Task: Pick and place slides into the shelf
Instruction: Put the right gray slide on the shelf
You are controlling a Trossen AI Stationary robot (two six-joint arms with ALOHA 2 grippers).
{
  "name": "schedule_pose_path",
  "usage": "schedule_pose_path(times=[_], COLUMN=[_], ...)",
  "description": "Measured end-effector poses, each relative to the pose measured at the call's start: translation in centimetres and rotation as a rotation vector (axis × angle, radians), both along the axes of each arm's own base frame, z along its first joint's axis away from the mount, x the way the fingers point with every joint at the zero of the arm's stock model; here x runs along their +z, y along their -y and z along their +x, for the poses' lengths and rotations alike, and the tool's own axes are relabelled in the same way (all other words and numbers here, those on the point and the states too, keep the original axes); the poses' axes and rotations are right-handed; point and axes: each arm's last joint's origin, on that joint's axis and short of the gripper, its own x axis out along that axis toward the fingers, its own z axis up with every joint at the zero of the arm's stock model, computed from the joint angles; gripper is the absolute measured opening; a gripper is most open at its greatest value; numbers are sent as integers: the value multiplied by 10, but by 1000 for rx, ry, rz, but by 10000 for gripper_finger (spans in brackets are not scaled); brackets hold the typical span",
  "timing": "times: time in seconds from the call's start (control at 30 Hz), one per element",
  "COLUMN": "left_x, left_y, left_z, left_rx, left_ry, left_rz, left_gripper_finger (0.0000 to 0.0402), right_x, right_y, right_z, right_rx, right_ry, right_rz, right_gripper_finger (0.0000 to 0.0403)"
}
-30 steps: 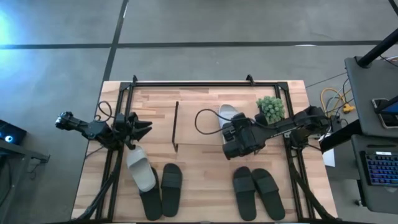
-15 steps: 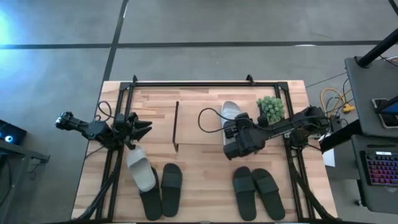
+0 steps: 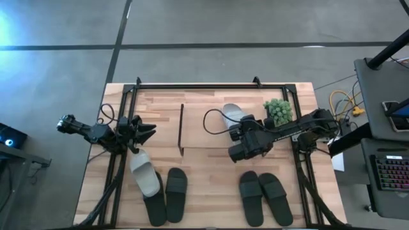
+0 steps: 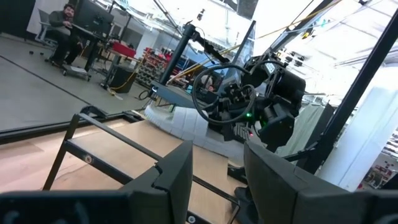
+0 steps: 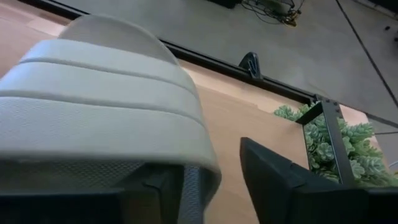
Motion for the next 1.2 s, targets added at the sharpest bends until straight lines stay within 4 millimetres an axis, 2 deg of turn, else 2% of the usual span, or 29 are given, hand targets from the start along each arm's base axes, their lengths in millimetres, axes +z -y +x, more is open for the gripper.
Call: schedule_pose_path(times=[0.27, 0.53, 0.67, 0.87, 0.97, 1.07, 1.2], left_x=[0, 0, 0, 0, 0, 0, 0], left_y=[0, 0, 0, 0, 0, 0, 0], left_z=[0, 0, 0, 0, 0, 0, 0], left_rx=[0, 0, -1, -1, -1, -1, -1], left_ry=[-1, -3, -3, -1, 0, 0, 0], left_rz=[0, 1, 1, 0, -1, -1, -1], left_gripper_finger=[128, 128, 128, 128, 128, 128, 128], right_x=[15, 29, 39, 69, 81, 82, 71], right_y=[-3, -18, -25, -39, -42, -43, -45], right_z=[6, 8, 8, 7, 2, -5, -14], right_rx=[30, 105, 127, 178, 179, 168, 130], right_ry=[1, -52, -73, 6, 20, -1, -78], right_rz=[60, 224, 387, 470, 622, 745, 876], right_gripper_finger=[184, 174, 157, 122, 103, 76, 35])
